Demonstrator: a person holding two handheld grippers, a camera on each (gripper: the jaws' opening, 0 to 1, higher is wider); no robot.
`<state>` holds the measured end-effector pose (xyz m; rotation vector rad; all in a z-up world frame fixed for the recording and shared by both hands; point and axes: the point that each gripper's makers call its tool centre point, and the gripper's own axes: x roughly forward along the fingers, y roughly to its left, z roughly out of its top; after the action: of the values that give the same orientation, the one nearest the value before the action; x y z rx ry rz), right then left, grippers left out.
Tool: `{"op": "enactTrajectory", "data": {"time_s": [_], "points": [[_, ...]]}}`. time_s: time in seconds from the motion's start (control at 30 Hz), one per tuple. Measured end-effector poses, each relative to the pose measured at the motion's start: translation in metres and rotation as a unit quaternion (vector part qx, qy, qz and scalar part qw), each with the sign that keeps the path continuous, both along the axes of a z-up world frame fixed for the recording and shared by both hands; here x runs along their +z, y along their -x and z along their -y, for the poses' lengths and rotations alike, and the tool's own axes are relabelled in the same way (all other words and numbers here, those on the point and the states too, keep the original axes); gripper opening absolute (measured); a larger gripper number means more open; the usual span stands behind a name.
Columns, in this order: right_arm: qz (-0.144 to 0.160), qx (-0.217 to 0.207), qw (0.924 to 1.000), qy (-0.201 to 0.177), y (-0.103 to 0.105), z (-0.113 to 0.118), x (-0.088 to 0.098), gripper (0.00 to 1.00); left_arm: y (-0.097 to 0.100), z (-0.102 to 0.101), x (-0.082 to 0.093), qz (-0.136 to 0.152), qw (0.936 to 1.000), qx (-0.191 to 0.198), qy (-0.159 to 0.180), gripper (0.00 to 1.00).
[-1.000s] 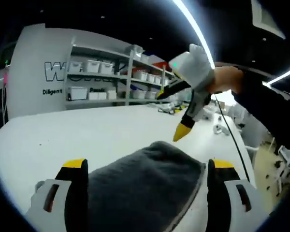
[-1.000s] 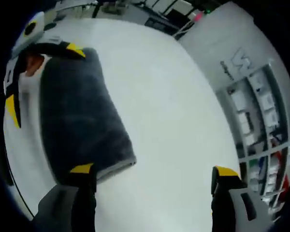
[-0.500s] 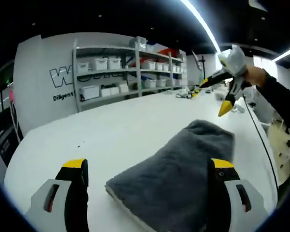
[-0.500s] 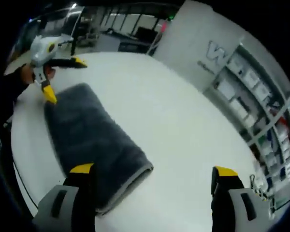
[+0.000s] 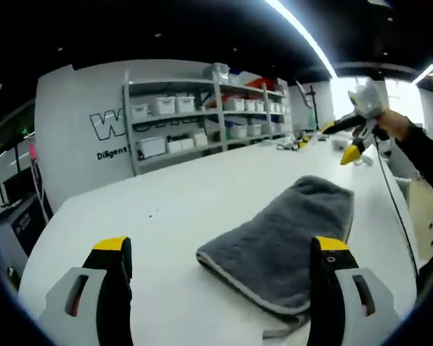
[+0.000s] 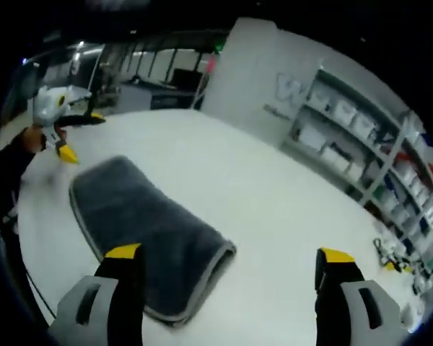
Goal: Open the folded towel by lifting each exposed corner and separating the folded layers until the towel lies flat within the target outline without major curled edges
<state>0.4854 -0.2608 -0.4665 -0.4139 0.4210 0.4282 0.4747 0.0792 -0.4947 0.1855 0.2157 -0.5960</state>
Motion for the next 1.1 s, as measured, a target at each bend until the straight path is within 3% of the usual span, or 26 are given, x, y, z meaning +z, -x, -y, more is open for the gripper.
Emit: {"op": "enactTrajectory", "data": {"time_s": [0.1, 0.17, 0.23, 0.33, 0.43, 0.57, 0.77, 0.87, 0.97, 1.03, 1.1], "points": [[0.022, -0.011, 0.9995, -0.020, 0.016, 0.000, 0.005, 0.99, 0.011, -0.008, 0.003, -0.009, 0.9998, -0.002, 0.018, 0.99], [0.029, -0.015, 0.9992, -0.023, 0.027, 0.001, 0.003, 0.99, 0.017, -0.010, 0.000, -0.011, 0.9999, -0.008, 0.008, 0.95], [0.048, -0.025, 0.9983, -0.021, 0.037, 0.002, -0.001, 0.98, 0.018, -0.021, -0.001, -0.002, 0.9998, 0.014, -0.011, 0.96], [0.054, -0.033, 0.9974, -0.033, 0.049, 0.003, -0.006, 0.98, 0.021, -0.022, -0.003, -0.003, 0.9998, 0.017, -0.005, 0.97], [0.055, -0.048, 0.9945, -0.076, 0.057, 0.004, -0.012, 0.97, 0.027, -0.017, -0.007, -0.019, 0.9996, 0.006, 0.019, 0.96], [0.051, -0.057, 0.9931, -0.089, 0.067, 0.010, -0.020, 0.95, 0.037, -0.013, -0.012, -0.026, 0.9992, 0.020, 0.024, 0.83], [0.045, -0.070, 0.9918, -0.097, 0.077, 0.022, -0.025, 0.90, 0.044, -0.015, -0.015, -0.040, 0.9983, 0.015, 0.041, 0.85], [0.044, -0.076, 0.9910, -0.101, 0.079, 0.029, -0.024, 0.89, 0.043, -0.020, -0.013, -0.039, 0.9979, 0.024, 0.047, 0.79], [0.046, -0.081, 0.9902, -0.104, 0.078, 0.034, -0.024, 0.88, 0.042, -0.021, -0.020, -0.054, 0.9971, 0.026, 0.048, 0.84], [0.043, -0.079, 0.9907, -0.102, 0.076, 0.035, -0.024, 0.85, 0.045, -0.017, -0.026, -0.072, 0.9955, 0.017, 0.060, 0.79], [0.037, -0.078, 0.9912, -0.100, 0.074, 0.037, -0.025, 0.84, 0.046, -0.010, -0.032, -0.101, 0.9901, 0.008, 0.097, 0.75]]}}
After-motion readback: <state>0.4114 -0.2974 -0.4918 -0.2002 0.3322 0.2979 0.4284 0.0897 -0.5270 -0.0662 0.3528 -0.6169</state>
